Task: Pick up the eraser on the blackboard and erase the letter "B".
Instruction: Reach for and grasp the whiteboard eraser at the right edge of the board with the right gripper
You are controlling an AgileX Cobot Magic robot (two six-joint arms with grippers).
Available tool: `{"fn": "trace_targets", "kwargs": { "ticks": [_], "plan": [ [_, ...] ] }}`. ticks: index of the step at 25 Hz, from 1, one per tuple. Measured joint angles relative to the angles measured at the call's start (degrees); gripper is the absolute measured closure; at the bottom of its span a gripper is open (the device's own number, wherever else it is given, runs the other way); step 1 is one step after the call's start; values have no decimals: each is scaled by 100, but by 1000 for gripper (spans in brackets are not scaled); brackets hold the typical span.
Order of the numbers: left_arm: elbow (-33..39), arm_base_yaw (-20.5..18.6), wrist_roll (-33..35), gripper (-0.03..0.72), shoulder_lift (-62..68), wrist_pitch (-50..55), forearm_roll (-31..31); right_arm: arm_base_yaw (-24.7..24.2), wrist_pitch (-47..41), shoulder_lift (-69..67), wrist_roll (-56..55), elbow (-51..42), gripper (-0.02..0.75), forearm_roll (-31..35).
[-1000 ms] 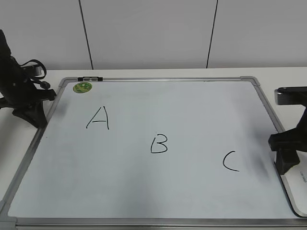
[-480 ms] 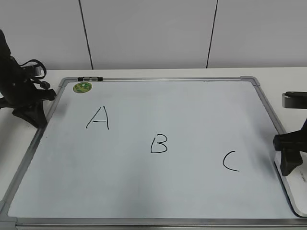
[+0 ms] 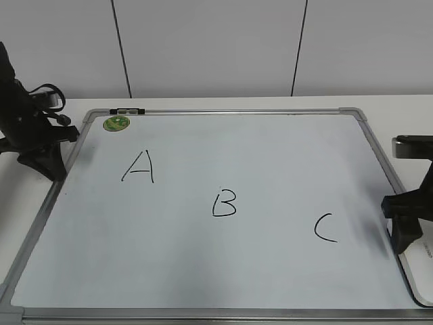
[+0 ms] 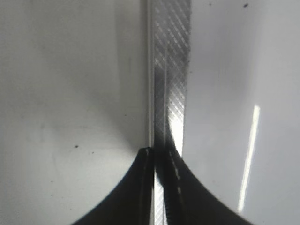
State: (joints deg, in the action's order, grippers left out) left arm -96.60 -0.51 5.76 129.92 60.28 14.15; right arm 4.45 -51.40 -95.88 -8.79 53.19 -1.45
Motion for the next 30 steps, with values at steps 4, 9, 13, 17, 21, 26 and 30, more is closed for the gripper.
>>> {"fn": "trace_targets", "kwargs": {
  "ticks": [4,9,13,17,21,26,30],
  "plan": [
    [0,0,0,645,0,0,9,0,12,-163,0,22,122,0],
    [0,0,0,644,0,0,9,0,20,-303,0,56,122,-30],
    [0,0,0,644,0,0,22,0,112,-434,12,23,127,-22],
    [0,0,0,643,0,0,34,0,143,-434,12,23,133,-22],
    [0,0,0,643,0,0,34,-83,189,-434,72,23,141,19],
    [0,0,0,643,0,0,34,-359,226,-434,455,23,143,425],
    [0,0,0,643,0,0,34,-389,226,-434,589,23,143,546]
  ]
}}
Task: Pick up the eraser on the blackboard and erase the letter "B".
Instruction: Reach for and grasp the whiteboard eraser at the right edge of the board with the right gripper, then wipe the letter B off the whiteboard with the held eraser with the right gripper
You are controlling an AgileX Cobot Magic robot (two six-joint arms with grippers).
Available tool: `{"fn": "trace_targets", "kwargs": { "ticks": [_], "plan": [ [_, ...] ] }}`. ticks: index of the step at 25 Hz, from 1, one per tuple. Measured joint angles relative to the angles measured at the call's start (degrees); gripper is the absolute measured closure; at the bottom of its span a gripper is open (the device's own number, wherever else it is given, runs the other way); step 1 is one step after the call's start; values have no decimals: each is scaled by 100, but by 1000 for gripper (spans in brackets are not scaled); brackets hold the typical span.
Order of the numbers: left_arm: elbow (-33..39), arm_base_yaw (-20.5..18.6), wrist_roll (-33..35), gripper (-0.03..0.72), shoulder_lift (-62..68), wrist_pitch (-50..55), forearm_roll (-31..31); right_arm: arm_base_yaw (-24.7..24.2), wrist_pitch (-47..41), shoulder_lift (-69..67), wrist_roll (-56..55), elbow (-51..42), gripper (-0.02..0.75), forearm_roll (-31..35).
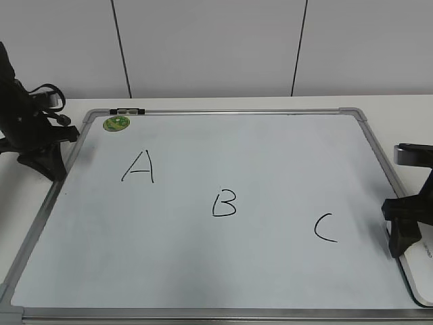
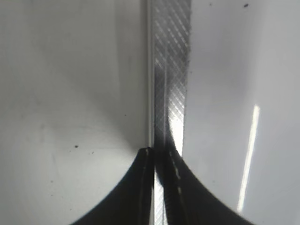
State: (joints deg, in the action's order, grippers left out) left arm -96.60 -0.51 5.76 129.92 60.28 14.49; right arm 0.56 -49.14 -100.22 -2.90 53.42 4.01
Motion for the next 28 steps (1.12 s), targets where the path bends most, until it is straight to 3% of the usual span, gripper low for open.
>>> {"fn": "trace_targets", "kwargs": {
  "ticks": [8,19,24,28],
  "plan": [
    [0,0,0,641,0,0,0,-5,0,0,52,0,217,9],
    [0,0,0,640,0,0,0,-5,-47,0,63,23,225,35],
    [0,0,0,636,0,0,0,33,-753,-48,63,797,225,291],
    [0,0,0,635,0,0,2,539,-1393,-475,86,1776,225,280]
  ]
}}
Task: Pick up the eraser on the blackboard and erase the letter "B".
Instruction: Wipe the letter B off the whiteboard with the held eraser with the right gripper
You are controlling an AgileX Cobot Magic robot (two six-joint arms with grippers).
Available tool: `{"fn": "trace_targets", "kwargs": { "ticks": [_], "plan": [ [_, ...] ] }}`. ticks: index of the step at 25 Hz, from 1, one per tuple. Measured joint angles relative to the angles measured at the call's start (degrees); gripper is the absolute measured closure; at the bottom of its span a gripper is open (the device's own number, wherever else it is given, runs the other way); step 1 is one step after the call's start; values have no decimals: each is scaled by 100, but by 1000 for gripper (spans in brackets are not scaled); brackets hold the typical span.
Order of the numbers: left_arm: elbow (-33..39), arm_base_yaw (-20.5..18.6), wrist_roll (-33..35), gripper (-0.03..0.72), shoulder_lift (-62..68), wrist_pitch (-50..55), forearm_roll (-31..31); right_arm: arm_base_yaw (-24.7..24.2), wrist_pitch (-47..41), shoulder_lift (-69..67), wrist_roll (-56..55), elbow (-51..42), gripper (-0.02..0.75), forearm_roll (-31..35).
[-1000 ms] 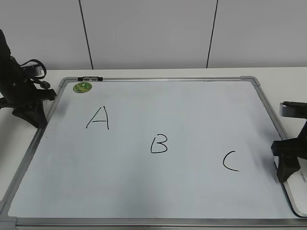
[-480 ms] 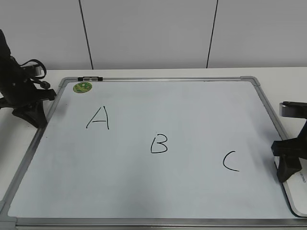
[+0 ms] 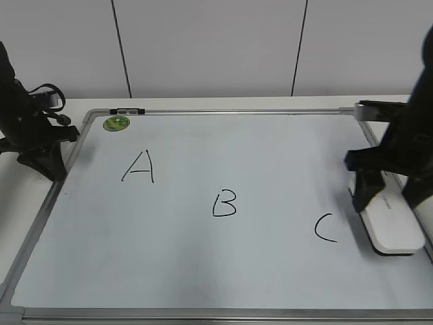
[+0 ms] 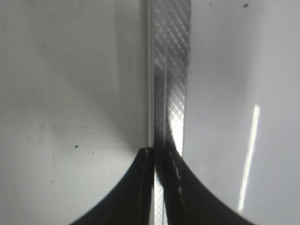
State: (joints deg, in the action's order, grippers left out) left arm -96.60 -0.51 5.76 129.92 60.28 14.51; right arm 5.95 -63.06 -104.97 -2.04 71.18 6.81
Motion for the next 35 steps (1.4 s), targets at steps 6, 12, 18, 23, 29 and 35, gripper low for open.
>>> {"fn": "trace_targets", "kwargs": {
  "ticks": [6,12,18,23,29,35],
  "plan": [
    [0,0,0,634,0,0,24,894,-526,-1019,4,1450,225,-85],
    [0,0,0,634,0,0,36,1314,-565,-1846,-115,2679,226,-123],
    [0,0,0,633,0,0,36,1732,-585,-2403,-149,3384,226,-113],
    [0,0,0,633,0,0,38,1839,-687,-2664,-149,3581,226,-24],
    [0,0,0,632,0,0,38,1844,-854,-2795,-128,3697,226,66],
    [0,0,0,632,0,2,28,2133,-861,-2820,-114,3731,226,-79]
  ]
}}
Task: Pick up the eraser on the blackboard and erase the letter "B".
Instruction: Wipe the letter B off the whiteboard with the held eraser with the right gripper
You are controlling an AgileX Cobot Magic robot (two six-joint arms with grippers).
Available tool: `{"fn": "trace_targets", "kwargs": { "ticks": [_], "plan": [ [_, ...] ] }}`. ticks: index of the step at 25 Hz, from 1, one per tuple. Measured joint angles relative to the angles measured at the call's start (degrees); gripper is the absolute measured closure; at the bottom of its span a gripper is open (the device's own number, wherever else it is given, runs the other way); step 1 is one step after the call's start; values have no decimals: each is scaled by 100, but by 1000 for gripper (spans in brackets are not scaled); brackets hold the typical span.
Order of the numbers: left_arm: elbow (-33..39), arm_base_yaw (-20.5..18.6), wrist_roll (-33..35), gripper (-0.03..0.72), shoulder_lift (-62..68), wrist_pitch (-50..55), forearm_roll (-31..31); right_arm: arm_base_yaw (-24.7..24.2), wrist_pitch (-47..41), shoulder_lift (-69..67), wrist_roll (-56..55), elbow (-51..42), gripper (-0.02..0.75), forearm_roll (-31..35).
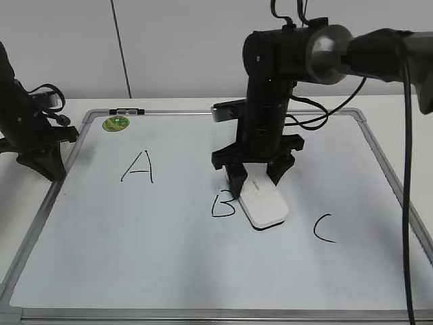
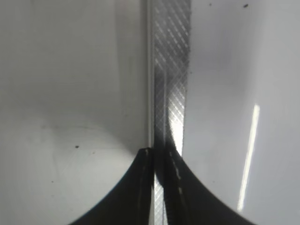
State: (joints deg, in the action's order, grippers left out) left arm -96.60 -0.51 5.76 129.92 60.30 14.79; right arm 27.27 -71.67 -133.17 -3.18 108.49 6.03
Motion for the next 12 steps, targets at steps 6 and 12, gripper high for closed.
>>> {"fn": "trace_targets", "kwargs": {
  "ticks": [6,12],
  "plan": [
    [0,-22,0,632,0,10,-31,476,22,0,34,0,226,33],
    [0,-22,0,632,0,10,-40,919,31,-14,116,0,226,281]
  ]
}}
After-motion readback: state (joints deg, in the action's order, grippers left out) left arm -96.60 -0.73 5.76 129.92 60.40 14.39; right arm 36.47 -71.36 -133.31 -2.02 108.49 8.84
